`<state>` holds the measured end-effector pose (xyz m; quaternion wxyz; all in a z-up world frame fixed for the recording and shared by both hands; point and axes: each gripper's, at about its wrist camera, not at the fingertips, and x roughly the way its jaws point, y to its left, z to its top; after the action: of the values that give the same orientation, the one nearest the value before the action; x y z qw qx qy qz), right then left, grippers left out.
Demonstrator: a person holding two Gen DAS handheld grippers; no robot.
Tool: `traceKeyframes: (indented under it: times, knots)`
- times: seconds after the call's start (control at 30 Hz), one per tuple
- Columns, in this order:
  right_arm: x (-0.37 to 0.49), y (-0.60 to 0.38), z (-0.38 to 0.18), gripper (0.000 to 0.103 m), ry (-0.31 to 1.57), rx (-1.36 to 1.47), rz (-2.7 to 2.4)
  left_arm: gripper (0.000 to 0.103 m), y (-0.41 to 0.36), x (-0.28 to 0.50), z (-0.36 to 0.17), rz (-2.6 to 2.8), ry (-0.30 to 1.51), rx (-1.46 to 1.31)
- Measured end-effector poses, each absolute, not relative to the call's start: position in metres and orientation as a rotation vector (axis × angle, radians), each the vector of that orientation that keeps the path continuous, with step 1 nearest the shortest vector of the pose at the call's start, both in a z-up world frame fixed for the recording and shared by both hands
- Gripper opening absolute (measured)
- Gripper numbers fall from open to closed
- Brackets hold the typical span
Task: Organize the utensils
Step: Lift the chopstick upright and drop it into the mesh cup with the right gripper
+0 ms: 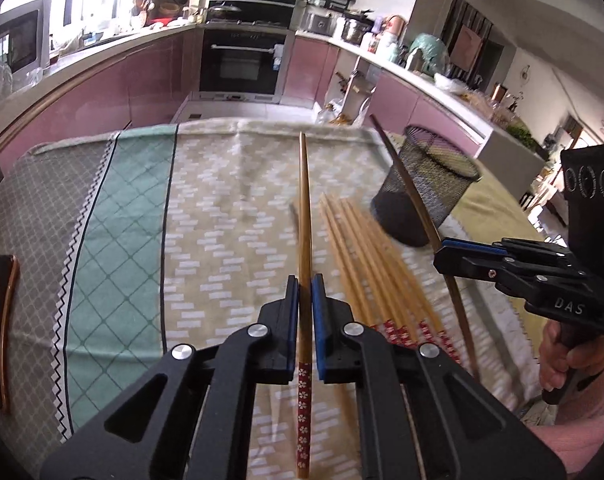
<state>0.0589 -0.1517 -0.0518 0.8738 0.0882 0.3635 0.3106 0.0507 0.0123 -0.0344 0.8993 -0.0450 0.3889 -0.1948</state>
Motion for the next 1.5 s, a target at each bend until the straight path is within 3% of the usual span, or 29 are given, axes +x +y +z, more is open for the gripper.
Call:
traceKeyframes:
  times: [0.47, 0.87, 1.13, 1.5]
  knots:
    - [0.047, -0.193, 0.001, 0.006, 0.551, 0.236, 0.638, 0.007, 0.009, 0.036, 0.045, -0.563, 0.627, -0.172]
    - [0.074, -0.228, 0.05, 0.006, 0.417, 0.222, 0.554, 0.007, -0.034, 0.082, 0.106, -0.611, 0.493, -0.206]
    - [0.103, -0.247, 0.048, 0.006, 0.425, 0.223, 0.487, 0.007, -0.078, 0.117, 0.105, -0.633, 0.535, -0.153]
    - [0.118, -0.254, 0.05, 0.006, 0.434, 0.266, 0.493, 0.007, -0.108, 0.143, 0.058, -0.625, 0.666, -0.075]
